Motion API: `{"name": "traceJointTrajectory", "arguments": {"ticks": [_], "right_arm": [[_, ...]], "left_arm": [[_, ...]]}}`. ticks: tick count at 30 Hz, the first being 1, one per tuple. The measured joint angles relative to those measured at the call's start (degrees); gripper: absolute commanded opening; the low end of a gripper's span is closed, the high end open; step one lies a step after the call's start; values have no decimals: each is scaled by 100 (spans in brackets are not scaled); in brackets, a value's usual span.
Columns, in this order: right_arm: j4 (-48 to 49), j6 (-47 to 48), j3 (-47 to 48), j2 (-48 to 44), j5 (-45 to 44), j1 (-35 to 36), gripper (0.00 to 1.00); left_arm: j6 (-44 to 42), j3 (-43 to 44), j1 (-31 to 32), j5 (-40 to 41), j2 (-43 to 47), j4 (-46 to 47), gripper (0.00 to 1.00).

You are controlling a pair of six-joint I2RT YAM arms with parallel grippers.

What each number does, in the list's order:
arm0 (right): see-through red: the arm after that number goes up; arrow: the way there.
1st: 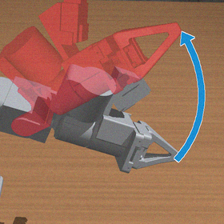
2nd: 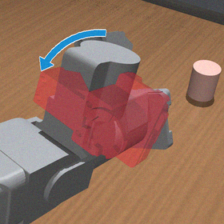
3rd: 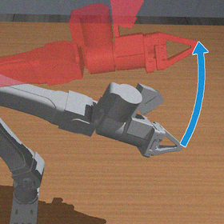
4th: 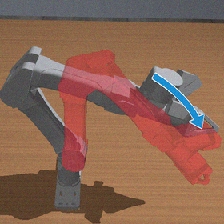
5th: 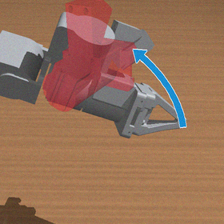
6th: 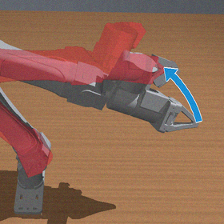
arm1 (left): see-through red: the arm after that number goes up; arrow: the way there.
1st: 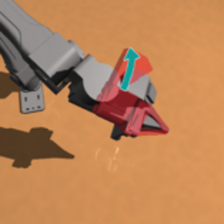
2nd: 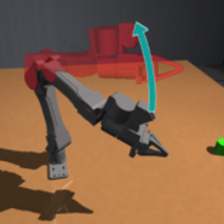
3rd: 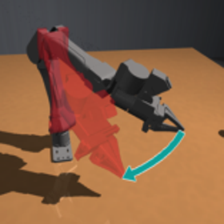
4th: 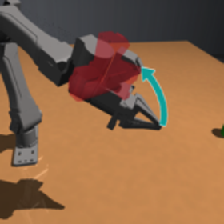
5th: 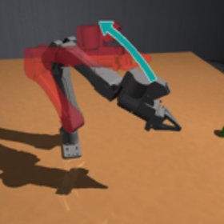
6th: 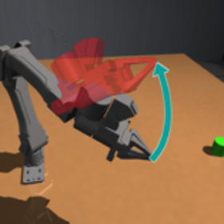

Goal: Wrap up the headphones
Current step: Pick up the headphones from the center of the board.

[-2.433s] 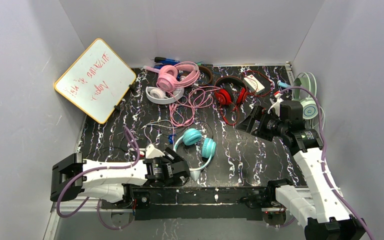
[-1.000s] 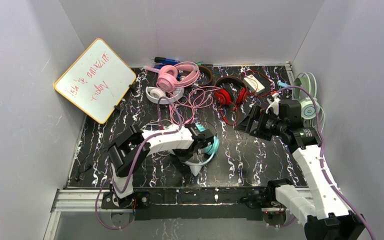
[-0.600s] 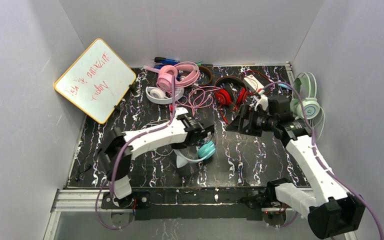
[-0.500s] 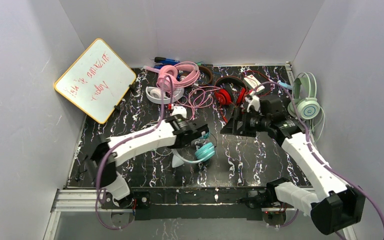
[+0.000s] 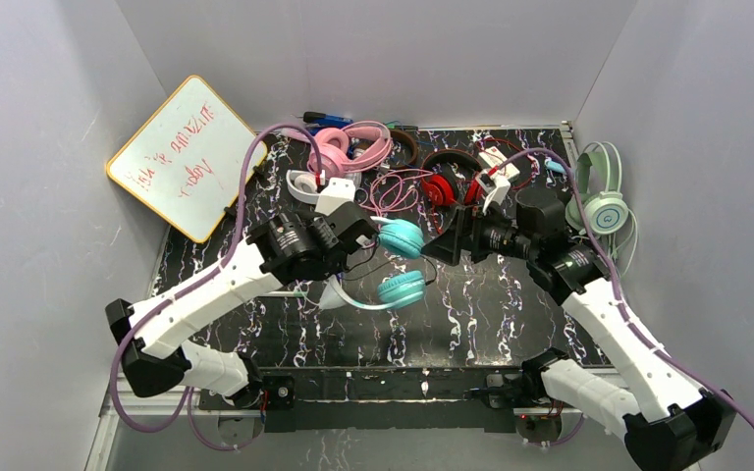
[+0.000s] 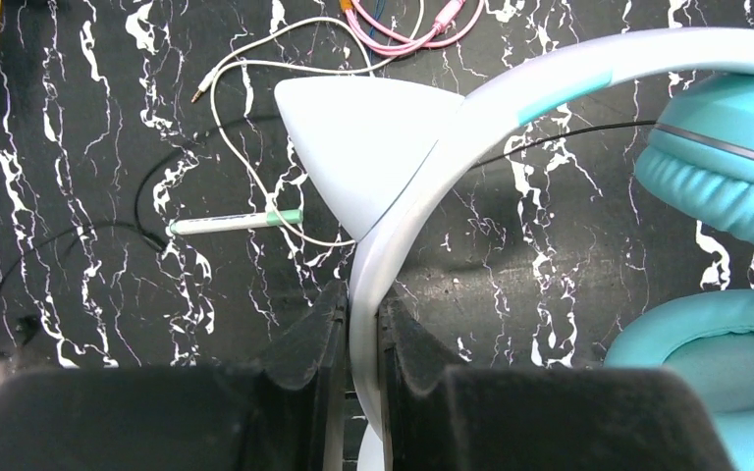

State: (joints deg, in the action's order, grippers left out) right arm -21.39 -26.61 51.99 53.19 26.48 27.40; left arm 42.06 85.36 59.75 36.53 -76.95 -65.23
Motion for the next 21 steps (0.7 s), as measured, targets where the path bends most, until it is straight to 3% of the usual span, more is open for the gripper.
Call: {"name": "traceJointTrajectory", "arguments": {"ticks": [8,17,21], "right_arm": [[155,133,293,645,455,0,99],[874,236,63,160,979,0,99],[892,321,155,402,1080,2,99]], "left_arm": [[-625,-46,-2,-286,101,-7,0],[-1088,-286,-2,-809,52,533,0],[-1274,-393,-2,-1019,52,785,0]]}}
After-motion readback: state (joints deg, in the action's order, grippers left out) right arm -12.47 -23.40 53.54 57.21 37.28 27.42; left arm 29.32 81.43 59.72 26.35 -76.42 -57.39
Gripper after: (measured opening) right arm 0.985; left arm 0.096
